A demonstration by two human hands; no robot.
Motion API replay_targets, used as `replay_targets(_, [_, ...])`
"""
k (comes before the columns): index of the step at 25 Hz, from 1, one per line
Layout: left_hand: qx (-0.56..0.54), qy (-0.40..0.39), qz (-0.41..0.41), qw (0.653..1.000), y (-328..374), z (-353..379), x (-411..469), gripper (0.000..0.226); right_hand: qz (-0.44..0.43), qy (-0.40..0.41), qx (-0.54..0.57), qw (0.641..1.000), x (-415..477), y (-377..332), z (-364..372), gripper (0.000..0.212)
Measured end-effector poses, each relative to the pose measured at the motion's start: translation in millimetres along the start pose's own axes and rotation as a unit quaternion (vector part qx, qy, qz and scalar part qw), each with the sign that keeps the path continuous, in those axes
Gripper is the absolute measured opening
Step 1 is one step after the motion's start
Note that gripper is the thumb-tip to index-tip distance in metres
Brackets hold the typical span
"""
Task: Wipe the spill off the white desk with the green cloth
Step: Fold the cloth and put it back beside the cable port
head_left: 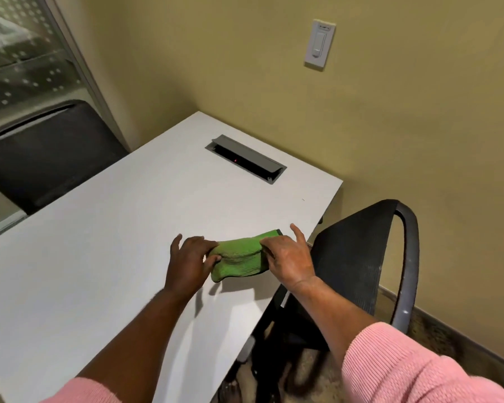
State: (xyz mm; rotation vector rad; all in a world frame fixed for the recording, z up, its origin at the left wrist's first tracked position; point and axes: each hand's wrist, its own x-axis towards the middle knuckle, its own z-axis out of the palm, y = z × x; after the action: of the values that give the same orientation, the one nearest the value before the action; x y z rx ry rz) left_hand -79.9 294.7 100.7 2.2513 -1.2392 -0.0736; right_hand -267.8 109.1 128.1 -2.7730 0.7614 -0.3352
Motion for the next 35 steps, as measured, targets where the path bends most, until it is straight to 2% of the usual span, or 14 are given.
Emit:
replay_targets(4, [-0.012, -0.035, 0.044, 0.998, 5.0, 19.1, 59.1, 0.019, 0.045, 0.021, -0.015, 0.999, 21.2, 26.9, -0.2, 0.02])
replay_targets(12, [-0.006, -0.103, 0.046, 0.994, 26.6, 83.6, 151.7, 0.02, 0.125, 0.003, -0.017, 0.992, 74.1, 107.5, 16.4, 0.021])
replay_targets(19, [0.081, -0.185, 0.017, 0.979, 46.2, 183.2, 267.8, 0.028, 0.213, -0.034, 0.011, 0.976, 153.7, 212.8, 54.5, 0.036])
replay_targets(22, [0.138, -0.197, 0.019, 0.97, 51.6, 229.1, 310.0, 0.036, 0.239, -0.068, 0.009, 0.969, 181.5, 255.0, 77.2, 0.038])
replay_targets(25, [0.148, -0.195, 0.001, 0.97, 53.3, 258.9, 334.0, 0.042, 0.249, -0.064, 0.027, 0.966, 194.6, 280.3, 97.0, 0.034])
replay_targets(27, [0.134, -0.183, -0.017, 0.974, 55.6, 273.7, 339.1, 0.046, 0.231, -0.044, 0.048, 0.971, 198.4, 290.2, 109.7, 0.036])
replay_targets(29, [0.114, -0.167, -0.013, 0.979, 59.7, 284.6, 333.2, 0.049, 0.184, -0.032, 0.036, 0.982, 198.0, 293.2, 120.7, 0.052])
replay_targets(31, [0.101, -0.174, 0.009, 0.979, 63.4, 293.6, 319.8, 0.055, 0.135, -0.052, 0.004, 0.989, 195.6, 289.4, 129.4, 0.068])
replay_targets(35, [0.126, -0.192, 0.017, 0.973, 63.4, 308.4, 302.2, 0.069, 0.077, -0.108, -0.064, 0.989, 191.8, 287.9, 153.2, 0.071])
